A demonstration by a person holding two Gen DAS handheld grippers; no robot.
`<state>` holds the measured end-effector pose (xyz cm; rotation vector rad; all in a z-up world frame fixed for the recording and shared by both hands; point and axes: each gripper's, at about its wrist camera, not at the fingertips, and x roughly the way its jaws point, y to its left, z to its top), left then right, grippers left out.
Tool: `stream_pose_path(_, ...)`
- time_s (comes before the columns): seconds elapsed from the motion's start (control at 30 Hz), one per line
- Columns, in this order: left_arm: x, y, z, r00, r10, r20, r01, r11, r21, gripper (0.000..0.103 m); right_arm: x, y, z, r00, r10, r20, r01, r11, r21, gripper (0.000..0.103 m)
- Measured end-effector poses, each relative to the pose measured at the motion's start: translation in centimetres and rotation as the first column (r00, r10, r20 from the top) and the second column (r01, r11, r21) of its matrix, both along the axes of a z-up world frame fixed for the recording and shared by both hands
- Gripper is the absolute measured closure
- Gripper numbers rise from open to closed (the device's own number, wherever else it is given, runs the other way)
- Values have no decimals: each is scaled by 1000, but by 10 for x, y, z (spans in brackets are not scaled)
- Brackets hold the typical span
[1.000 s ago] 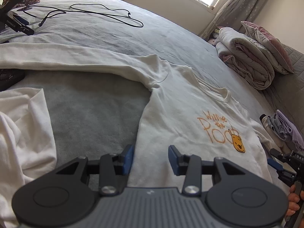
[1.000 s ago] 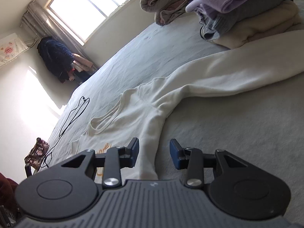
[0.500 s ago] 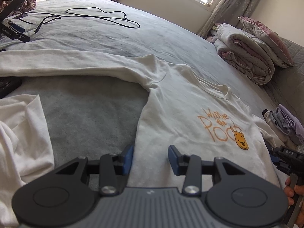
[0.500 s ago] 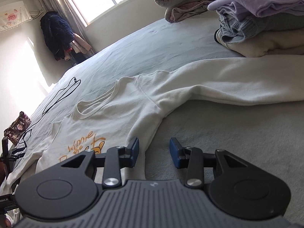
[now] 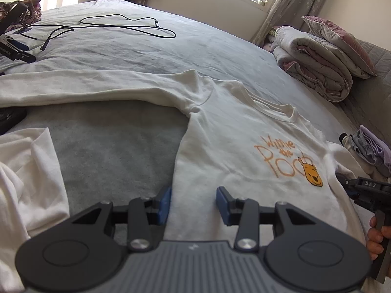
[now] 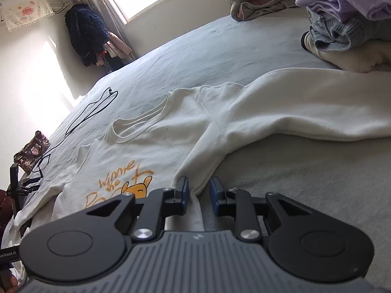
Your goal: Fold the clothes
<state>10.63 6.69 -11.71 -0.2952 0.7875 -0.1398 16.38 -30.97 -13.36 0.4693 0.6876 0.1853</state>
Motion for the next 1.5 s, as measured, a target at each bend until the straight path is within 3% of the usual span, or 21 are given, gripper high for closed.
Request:
stream_pose_path(0.1, 0, -1, 0, 1000, -4, 4, 4, 1000, 7, 61, 1, -1, -1, 1000, 8, -11, -8, 1000, 17, 95)
stream_pose_path(0.17, -1, -1, 0, 1000, -3, 5, 3, 1000, 8, 64, -1, -1, 1, 1000, -4, -7, 4, 1000, 8, 97)
stream_pose_path(0.2, 0, 0, 0, 1000, 3, 4, -3, 1000, 17, 68, -3, -1, 4, 1000, -15, -3, 15, 1000, -8, 97)
stream_pose_path(0.27, 1, 2, 0, 1000, 23, -1, -23, 999, 34, 89, -7, -3, 12, 999, -48, 4, 48, 998, -41, 97)
stream_pose_path(0.4, 3, 13, -2, 998, 54, -25, -55, 998, -32, 98, -15, -17, 23, 989, -148, 5, 148, 981, -126, 98)
stream_pose_path(0.57, 1, 11, 0, 999, 49, -20, -50, 999, -21, 98, -15, -32, 17, 986, -168, -20, 166, 984, -66, 97)
stream_pose_path(0.73, 6, 19, 2, 998, 50, -45, -53, 996, -76, 90, -16, -42, 15, 987, -155, -34, 157, 985, 68, 86)
stream_pose_path(0.77, 9, 20, 2, 998, 51, -45, -55, 995, -86, 84, -16, -46, 15, 985, -167, -36, 170, 981, 92, 75)
stream_pose_path(0.8, 12, 21, 3, 998, 50, -45, -54, 994, -91, 81, -16, -51, 15, 982, -185, -38, 188, 976, 113, 56)
stream_pose_path(0.83, 16, 21, 4, 998, 49, -41, -52, 995, -91, 73, -16, -55, 16, 979, -201, -34, 204, 971, 123, 52)
stream_pose_path(0.93, 37, 24, 9, 997, 72, -34, -75, 993, -87, 64, -10, -66, 15, 973, -226, -44, 230, 964, 132, 52)
stream_pose_path(1.07, 66, 43, 5, 987, 155, -51, -161, 975, -156, 63, -2, -80, 8, 962, -266, -68, 274, 948, 162, 52)
stream_pose_path(1.17, 82, 55, 2, 976, 215, -43, -219, 955, -198, 64, 2, -92, 0, 953, -292, -74, 302, 926, 227, 54)
stream_pose_path(1.3, 96, 63, -1, 959, 283, -10, -279, 941, -191, 71, 8, -98, -3, 947, -315, -63, 321, 915, 245, 60)
stream_pose_path(1.37, 101, 63, -2, 955, 296, 9, -290, 943, -164, 95, 12, -96, -2, 947, -316, -48, 319, 924, 210, 74)
stream_pose_path(1.4, 103, 62, -1, 953, 301, 32, -294, 944, -148, 100, 13, -94, 0, 947, -318, -37, 320, 932, 173, 88)
stream_pose_path(1.5, 102, 57, 8, 943, 305, 135, -296, 951, -84, 101, 11, -91, 10, 932, -359, 40, 355, 931, 87, 94)
